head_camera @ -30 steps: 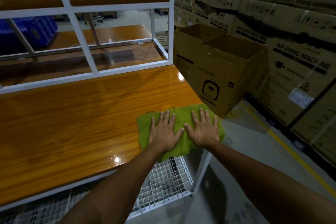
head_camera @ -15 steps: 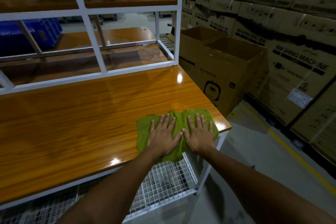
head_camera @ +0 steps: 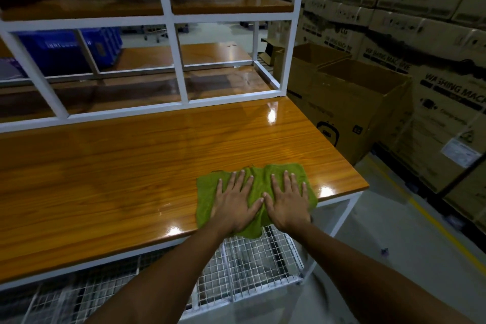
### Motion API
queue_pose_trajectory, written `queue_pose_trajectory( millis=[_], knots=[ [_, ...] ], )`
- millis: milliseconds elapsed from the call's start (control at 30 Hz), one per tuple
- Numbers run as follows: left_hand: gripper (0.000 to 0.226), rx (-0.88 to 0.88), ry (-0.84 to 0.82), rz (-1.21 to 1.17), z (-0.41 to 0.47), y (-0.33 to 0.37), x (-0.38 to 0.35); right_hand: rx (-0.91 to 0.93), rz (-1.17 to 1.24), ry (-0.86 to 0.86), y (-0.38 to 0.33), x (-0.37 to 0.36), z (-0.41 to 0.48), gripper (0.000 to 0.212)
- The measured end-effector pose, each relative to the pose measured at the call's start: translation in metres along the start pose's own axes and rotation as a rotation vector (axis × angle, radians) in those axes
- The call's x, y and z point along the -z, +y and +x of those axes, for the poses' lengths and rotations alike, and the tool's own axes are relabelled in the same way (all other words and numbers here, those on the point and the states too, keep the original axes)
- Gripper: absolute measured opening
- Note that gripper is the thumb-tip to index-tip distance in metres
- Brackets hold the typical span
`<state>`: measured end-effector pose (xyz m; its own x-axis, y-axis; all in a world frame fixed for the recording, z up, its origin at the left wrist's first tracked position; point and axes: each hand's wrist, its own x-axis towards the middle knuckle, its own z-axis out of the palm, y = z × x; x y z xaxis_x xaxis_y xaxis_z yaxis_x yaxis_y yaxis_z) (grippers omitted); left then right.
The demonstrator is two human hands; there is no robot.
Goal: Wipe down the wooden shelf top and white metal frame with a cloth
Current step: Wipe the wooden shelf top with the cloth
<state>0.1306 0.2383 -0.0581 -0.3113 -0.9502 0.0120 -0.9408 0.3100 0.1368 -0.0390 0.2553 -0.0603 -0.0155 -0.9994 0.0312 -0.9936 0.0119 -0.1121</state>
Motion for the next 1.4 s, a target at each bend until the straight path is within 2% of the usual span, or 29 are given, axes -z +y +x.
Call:
queue_pose_trajectory(
  millis=[267, 567, 833, 1400],
  knots=[
    [0.081, 0.014, -0.008, 0.013, -0.024, -0.032, 0.007, 0.015, -0.022, -0.016, -0.035, -0.002, -0.009, 0.085],
    [0.077, 0.012, -0.022, 0.010, -0.022, -0.037, 0.009, 0.007, -0.026, -0.078, -0.039, 0.000, 0.002, 0.094],
    [0.073, -0.002, -0.035, 0.008, 0.005, -0.053, 0.010, -0.023, -0.022, -0.070, -0.052, 0.000, 0.028, 0.097],
    [0.069, 0.058, -0.052, 0.003, 0.061, -0.064, 0.012, 0.054, 0.012, -0.035, -0.057, -0.010, 0.084, 0.091]
  ],
)
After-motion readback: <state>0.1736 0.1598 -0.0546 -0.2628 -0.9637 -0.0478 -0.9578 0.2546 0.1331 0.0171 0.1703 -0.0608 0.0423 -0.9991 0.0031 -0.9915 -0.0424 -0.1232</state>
